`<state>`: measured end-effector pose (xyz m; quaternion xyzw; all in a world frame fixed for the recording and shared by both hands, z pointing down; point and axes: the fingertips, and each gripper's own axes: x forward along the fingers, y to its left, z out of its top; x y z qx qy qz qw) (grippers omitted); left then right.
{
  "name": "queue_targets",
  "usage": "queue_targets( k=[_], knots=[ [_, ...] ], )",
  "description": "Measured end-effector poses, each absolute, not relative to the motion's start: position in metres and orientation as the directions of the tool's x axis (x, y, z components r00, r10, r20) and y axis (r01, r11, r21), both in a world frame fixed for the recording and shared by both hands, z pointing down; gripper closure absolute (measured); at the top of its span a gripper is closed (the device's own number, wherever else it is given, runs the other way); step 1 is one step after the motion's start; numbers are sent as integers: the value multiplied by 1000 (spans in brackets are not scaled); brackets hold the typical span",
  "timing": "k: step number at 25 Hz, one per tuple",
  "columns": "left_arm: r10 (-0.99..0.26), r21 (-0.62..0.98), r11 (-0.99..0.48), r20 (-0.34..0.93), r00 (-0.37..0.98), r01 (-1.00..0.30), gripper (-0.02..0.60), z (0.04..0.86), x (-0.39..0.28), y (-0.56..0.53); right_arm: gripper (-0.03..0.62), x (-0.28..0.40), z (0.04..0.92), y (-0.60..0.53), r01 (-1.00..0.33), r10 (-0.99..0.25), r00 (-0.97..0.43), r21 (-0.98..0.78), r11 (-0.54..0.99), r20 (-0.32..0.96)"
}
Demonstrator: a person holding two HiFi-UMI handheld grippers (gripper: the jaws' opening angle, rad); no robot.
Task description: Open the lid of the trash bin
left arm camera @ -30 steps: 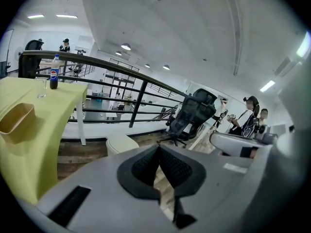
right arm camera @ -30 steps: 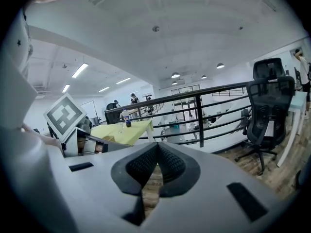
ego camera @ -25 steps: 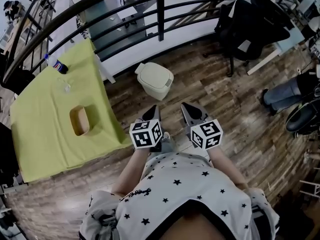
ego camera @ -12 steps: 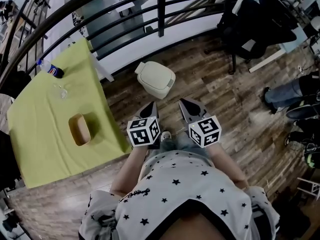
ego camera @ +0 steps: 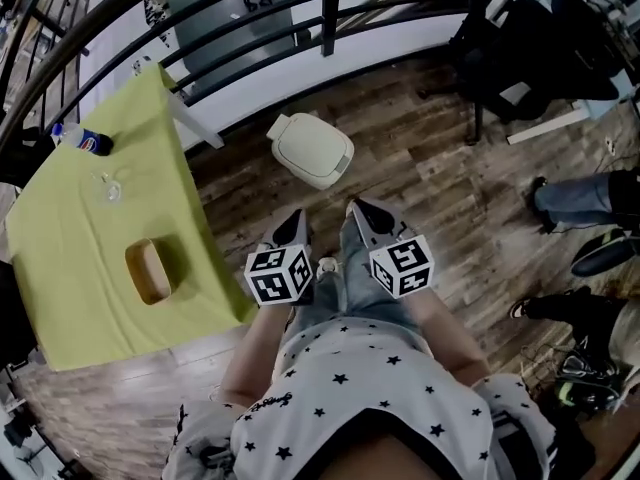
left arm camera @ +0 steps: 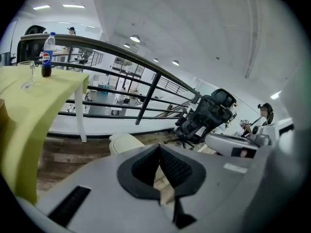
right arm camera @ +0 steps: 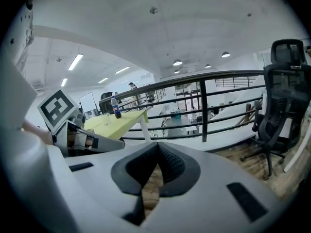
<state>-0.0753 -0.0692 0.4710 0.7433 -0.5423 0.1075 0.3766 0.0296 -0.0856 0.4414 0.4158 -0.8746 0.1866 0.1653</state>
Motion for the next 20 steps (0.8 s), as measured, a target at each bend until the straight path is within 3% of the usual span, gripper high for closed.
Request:
queue_targets(
  k=[20],
  knots=[
    [-661, 439, -7, 672, 334, -898, 571, 590, -48, -167, 600, 55, 600, -199, -756, -532, -603, -215, 618, 595]
  ],
)
